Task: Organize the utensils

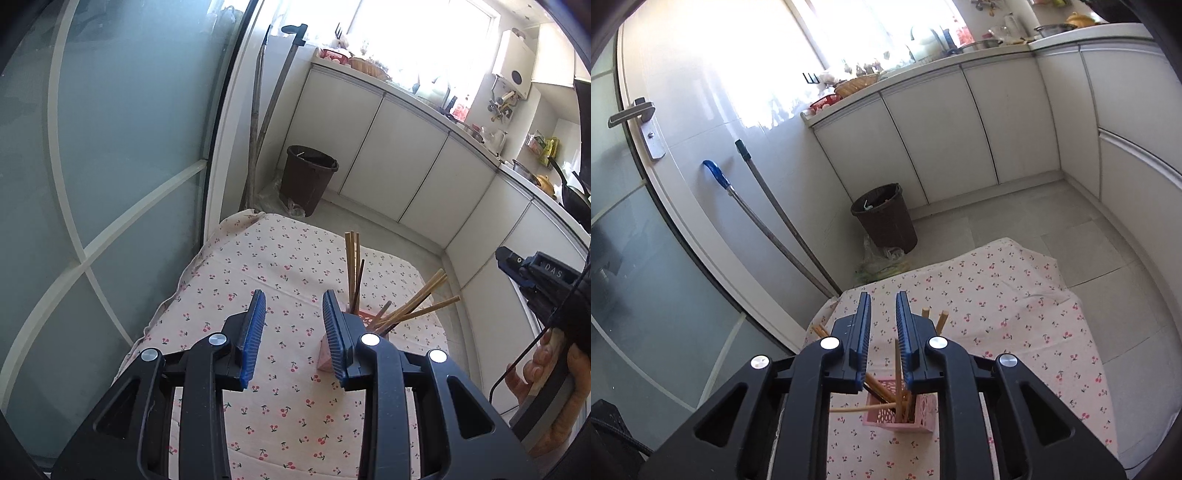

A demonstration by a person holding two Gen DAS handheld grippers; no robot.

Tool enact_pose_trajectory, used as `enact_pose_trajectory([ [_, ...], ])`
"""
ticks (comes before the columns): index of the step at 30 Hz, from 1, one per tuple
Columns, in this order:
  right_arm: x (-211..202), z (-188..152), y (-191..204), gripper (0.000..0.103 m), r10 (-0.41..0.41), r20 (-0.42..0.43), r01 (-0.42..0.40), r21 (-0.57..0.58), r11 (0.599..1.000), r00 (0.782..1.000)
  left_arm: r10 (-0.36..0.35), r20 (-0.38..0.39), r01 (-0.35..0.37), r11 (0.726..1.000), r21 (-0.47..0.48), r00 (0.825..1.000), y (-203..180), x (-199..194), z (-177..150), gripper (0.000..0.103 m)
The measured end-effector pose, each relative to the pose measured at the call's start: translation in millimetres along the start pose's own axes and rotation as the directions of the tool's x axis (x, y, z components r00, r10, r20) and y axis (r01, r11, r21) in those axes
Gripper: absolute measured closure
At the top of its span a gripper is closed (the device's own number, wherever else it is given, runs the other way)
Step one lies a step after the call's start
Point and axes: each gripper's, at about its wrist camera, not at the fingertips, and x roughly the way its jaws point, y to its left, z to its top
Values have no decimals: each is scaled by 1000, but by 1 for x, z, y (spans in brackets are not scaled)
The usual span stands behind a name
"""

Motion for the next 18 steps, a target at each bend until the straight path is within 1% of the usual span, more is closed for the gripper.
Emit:
enact_pose_trajectory([
  [2,-9,-10,1,87,-11,-9,11,-30,999,1000,-7,-4,7,1000,8,1000,-3,1,-2,72],
  [4,-16,-21,1,87,-32,-16,31,-66,997,999,-12,-3,12,999,37,1000,-12,0,-7,72],
  [8,-32,-52,-1,87,-90,-28,85,-151,985,996,-10,25,6,990,140,1000,-41,-4,-23,72],
  [10,-37,-67,-5,86,-120,-35,111,-188,976,992,-24,24,19,983,181,999,-54,-5,-32,72],
  [12,-44,-81,-10,75,-146,-35,136,-206,969,989,-39,13,35,977,212,999,-65,-5,-40,71],
  [16,-62,-97,-20,71,-175,-23,166,-218,962,984,-31,41,19,961,276,999,-82,-8,-54,66],
  [18,-73,-101,-24,63,-192,9,189,-226,956,981,-35,52,18,956,293,998,-88,-10,-59,62],
])
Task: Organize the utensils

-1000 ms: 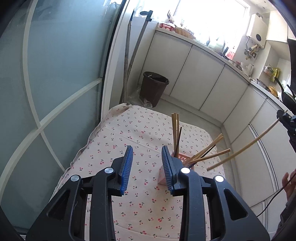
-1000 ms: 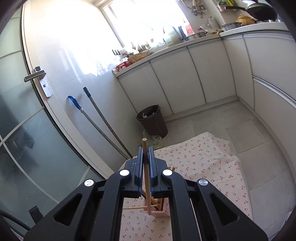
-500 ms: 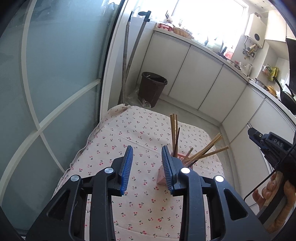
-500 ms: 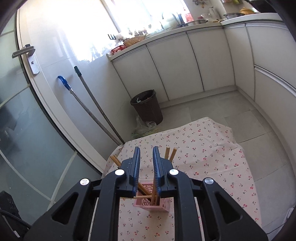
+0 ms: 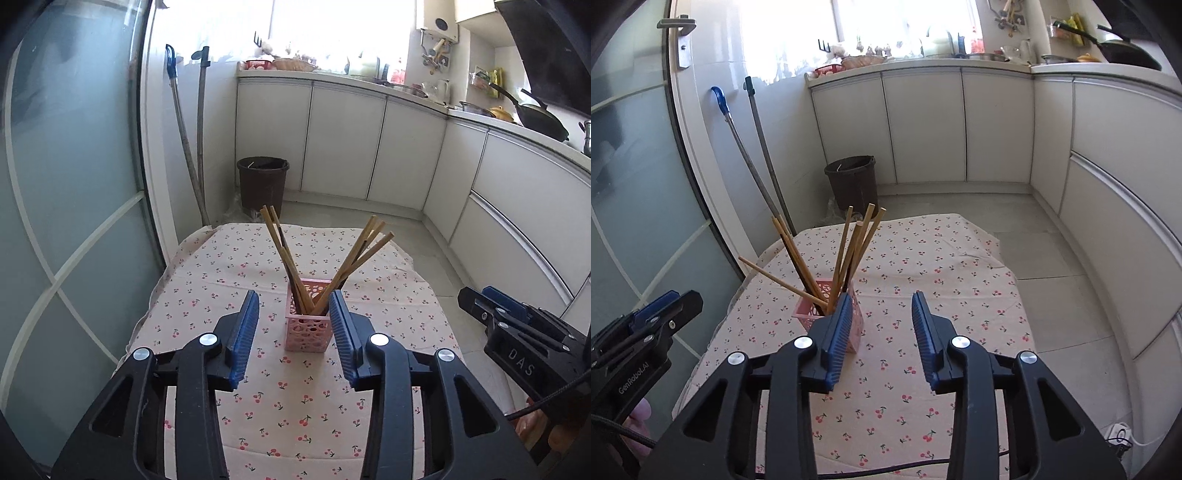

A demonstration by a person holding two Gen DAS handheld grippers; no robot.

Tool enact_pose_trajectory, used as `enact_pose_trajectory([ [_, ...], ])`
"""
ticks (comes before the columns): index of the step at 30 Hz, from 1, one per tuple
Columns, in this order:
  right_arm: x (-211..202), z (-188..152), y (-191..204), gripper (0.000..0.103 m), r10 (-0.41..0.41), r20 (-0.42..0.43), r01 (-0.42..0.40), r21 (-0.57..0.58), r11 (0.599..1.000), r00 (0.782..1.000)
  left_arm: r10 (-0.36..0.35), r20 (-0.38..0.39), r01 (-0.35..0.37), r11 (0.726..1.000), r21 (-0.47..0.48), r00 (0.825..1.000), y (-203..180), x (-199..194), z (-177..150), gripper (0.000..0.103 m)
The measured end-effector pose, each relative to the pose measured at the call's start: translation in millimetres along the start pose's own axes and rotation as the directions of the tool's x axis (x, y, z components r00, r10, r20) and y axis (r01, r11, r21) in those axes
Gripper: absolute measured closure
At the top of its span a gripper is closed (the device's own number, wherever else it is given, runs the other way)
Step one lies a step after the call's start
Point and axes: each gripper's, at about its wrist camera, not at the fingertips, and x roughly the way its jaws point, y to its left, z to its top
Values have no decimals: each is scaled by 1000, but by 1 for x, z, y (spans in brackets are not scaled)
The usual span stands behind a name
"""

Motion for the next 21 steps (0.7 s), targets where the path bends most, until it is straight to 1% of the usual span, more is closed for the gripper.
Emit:
enact_pose_trajectory([
  [1,-4,-1,-2,62,-10,12,10,-3,1000,1000,-6,2,6,1000,3,1000,-2,0,0,59],
  [4,-14,-4,-8,60,-23,41,23,3,1000,999,-18,7,18,1000,12,1000,-10,-1,-2,57],
  [6,-20,-7,-11,56,-28,56,28,7,1000,998,-18,12,18,1000,21,1000,-15,-4,-3,56],
  [8,-24,-12,-14,51,-39,64,39,3,999,997,-16,19,15,1000,26,1000,-20,-7,-5,52],
  [9,-26,-15,-16,49,-46,63,46,1,999,997,-18,20,18,999,26,1000,-22,-8,-6,46],
  [11,-28,-18,-18,48,-53,63,53,2,999,997,-23,22,22,999,28,999,-26,-11,-10,43],
  [14,-33,-20,-22,42,-77,74,77,5,997,994,-12,28,11,999,37,1000,-34,-15,-16,39],
  [16,-37,-22,-26,41,-95,82,94,13,995,992,5,37,-7,999,41,999,-38,-17,-19,36],
  [18,-40,-24,-29,35,-111,84,110,24,994,990,15,44,-17,999,40,999,-40,-18,-21,33],
  [19,-40,-25,-30,34,-121,85,118,30,992,989,18,47,-20,999,41,999,-40,-18,-22,31],
  [21,-41,-26,-32,29,-132,85,129,36,991,988,30,57,-33,999,43,998,-41,-19,-23,27],
])
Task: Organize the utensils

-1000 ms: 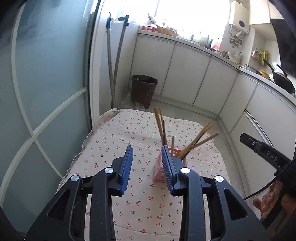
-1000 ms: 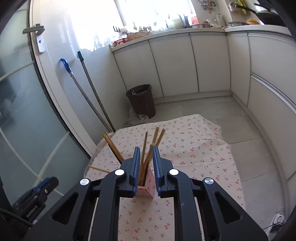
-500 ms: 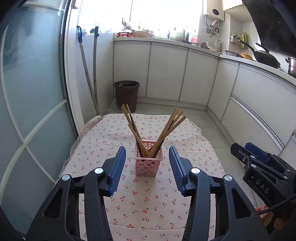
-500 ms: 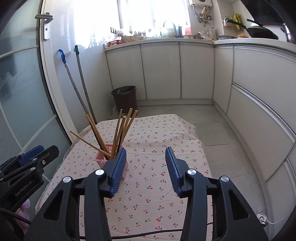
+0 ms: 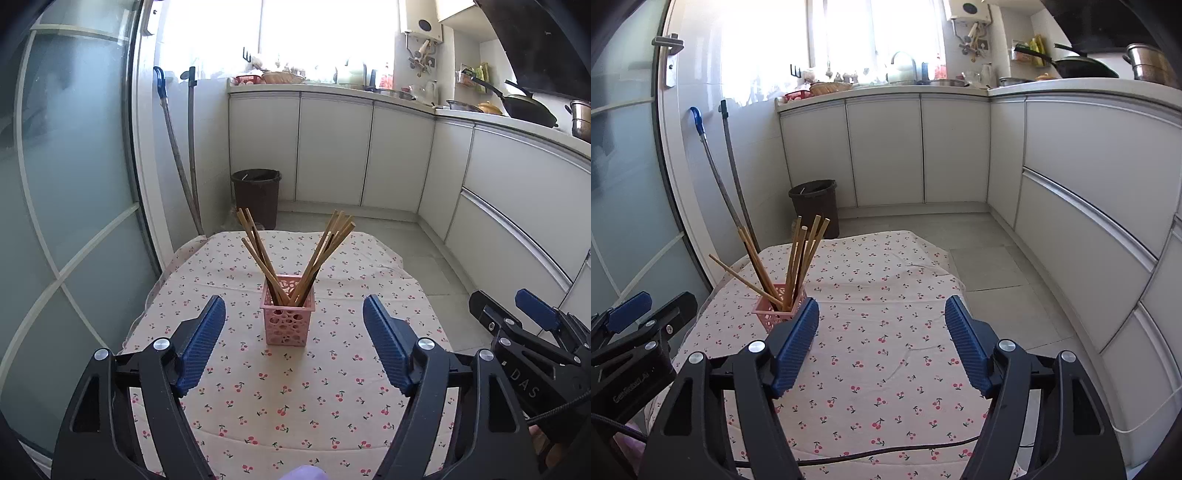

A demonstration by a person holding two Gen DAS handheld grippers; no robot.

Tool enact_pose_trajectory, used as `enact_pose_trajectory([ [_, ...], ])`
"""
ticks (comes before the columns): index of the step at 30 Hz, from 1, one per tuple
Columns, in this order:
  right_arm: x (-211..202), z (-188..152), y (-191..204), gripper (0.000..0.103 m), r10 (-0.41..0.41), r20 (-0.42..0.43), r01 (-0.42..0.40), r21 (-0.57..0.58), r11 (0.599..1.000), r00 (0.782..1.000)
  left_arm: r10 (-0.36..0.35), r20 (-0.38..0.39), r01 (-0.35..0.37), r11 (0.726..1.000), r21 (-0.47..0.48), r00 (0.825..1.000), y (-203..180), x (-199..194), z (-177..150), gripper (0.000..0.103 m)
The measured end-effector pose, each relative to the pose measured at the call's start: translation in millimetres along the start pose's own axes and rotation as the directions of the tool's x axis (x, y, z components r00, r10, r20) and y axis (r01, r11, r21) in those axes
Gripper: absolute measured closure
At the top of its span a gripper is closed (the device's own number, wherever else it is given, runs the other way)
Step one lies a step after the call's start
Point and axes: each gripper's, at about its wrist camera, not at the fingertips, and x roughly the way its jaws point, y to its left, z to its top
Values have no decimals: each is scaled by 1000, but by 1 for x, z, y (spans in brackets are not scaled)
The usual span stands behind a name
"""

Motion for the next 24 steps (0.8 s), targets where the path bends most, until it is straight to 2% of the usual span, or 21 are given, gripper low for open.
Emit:
enact_pose_trajectory([
  [4,-1,-1,2,25,-41,11,41,-5,999,999,21,12,-21,1000,3,1000,-2,-2,0,19],
  [6,-3,-1,3,17,-68,31,68,0,998,997,28,12,-28,1000,-1,1000,-1,-2,0,16],
  [11,-4,-2,5,9,-105,45,105,3,994,993,42,9,-42,999,-5,999,1,0,0,12],
  [24,-2,-4,1,7,-141,27,140,40,989,990,51,23,-52,998,19,998,-2,-2,-2,7],
])
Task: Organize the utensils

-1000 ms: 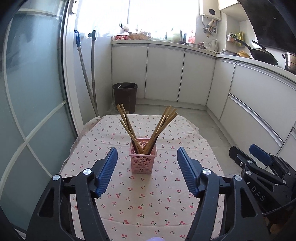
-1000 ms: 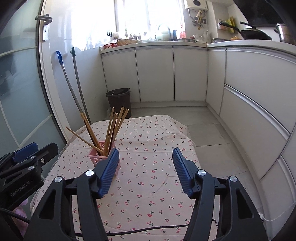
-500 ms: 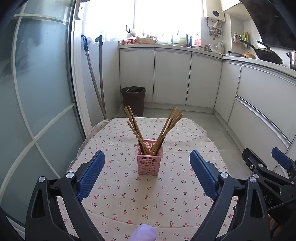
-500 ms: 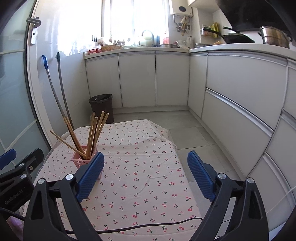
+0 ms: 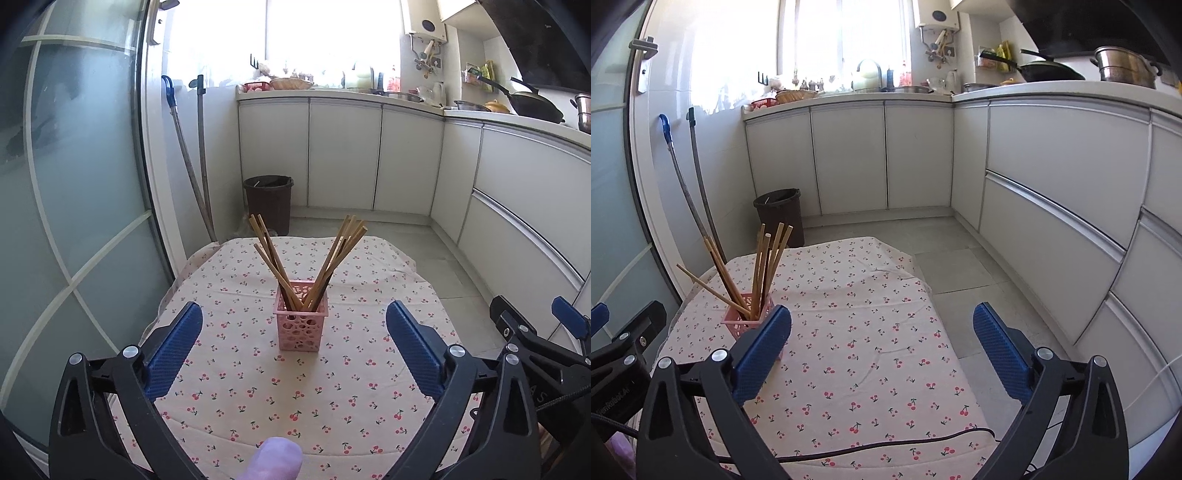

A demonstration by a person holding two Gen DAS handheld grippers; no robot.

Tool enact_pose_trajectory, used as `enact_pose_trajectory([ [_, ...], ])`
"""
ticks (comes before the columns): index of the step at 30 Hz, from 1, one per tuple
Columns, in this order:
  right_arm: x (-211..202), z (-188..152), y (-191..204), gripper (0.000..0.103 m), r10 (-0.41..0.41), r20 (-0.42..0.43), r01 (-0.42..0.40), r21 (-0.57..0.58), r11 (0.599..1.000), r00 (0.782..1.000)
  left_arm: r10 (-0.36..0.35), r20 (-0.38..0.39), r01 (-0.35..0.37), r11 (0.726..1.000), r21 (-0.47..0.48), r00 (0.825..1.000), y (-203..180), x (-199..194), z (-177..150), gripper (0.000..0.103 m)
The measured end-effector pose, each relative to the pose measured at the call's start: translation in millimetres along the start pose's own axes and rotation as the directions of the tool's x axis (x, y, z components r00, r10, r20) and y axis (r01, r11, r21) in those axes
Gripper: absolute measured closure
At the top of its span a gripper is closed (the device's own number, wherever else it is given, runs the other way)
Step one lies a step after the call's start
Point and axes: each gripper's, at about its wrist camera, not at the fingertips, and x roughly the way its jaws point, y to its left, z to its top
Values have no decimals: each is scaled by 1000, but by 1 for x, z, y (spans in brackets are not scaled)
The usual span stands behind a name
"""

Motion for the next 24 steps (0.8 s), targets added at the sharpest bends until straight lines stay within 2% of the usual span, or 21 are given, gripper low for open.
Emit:
enact_pose_trajectory([
  [24,7,-1,-2,7,-23,-23,23,12,1000,999,16,-1,-16,1000,-12,1000,2,1,-1,7],
])
